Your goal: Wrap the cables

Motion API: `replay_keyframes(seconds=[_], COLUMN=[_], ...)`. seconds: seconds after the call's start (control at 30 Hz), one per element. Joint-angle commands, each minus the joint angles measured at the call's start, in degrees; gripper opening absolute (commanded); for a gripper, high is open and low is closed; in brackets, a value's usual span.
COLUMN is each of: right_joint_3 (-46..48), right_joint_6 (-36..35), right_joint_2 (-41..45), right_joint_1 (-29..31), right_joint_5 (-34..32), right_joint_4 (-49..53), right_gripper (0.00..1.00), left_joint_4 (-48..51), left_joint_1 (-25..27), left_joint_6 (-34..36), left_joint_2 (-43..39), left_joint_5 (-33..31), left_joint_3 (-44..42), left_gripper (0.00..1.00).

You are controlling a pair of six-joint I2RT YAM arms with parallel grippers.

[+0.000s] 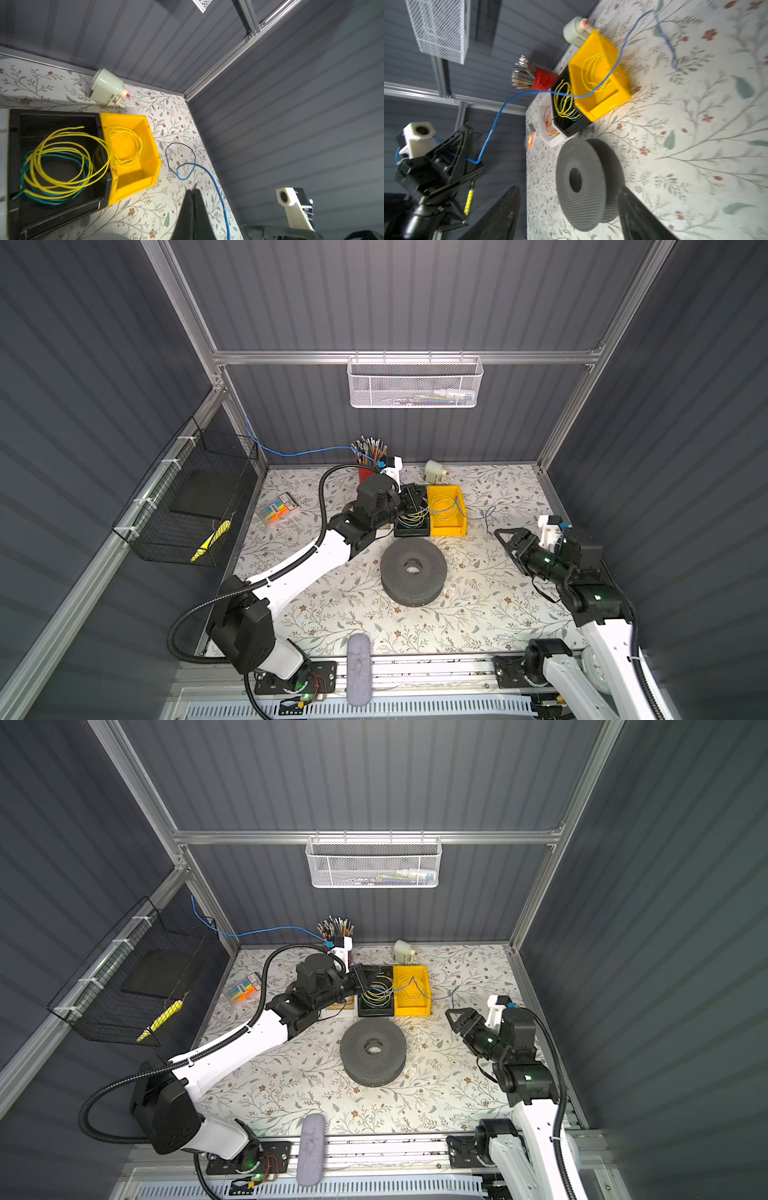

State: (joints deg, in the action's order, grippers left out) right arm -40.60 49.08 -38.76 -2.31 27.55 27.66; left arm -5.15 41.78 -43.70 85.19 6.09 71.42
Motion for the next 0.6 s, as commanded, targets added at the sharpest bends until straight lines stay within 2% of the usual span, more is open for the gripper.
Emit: replay_keyframes(seconds=[0.0,0.13,0.33,0.47,0.57], right_joint_3=[3.7,6.4,7.1,6.6,6.3], right_joint_6=[-6.7,-11.9,-15.3,-16.8,-16.5], right_joint_2=[-1.7,-6.3,-16.2,-22.6,-27.6], right_joint_1=[-5.1,-7.3,-7.4,-7.4,-7.3], right_joint_5=[2.8,-0.1,-2.9,-1.9,-0.7], right_joint_4=[4.4,1.8,-3.8,-8.2,-11.6], right_gripper=[0.73,0.67,0.59,0.53,0.46], left_joint_4=[5.9,6.6,6.6,6.3,5.6], left_joint_1=[-0.4,-0.5,-0.5,-0.5,-0.5], left_joint_6=[2.1,1.5,1.0,0.8,0.3], left_joint_2=[-3.3,-4.8,-4.9,-5.4,-5.7], left_joint_5=[1.2,1.2,2.8,2.9,3.2], left_joint_3=[1.2,0.3,0.0,-1.0,-2.2], left_gripper=[0.00,0.00,0.00,0.00,0.00])
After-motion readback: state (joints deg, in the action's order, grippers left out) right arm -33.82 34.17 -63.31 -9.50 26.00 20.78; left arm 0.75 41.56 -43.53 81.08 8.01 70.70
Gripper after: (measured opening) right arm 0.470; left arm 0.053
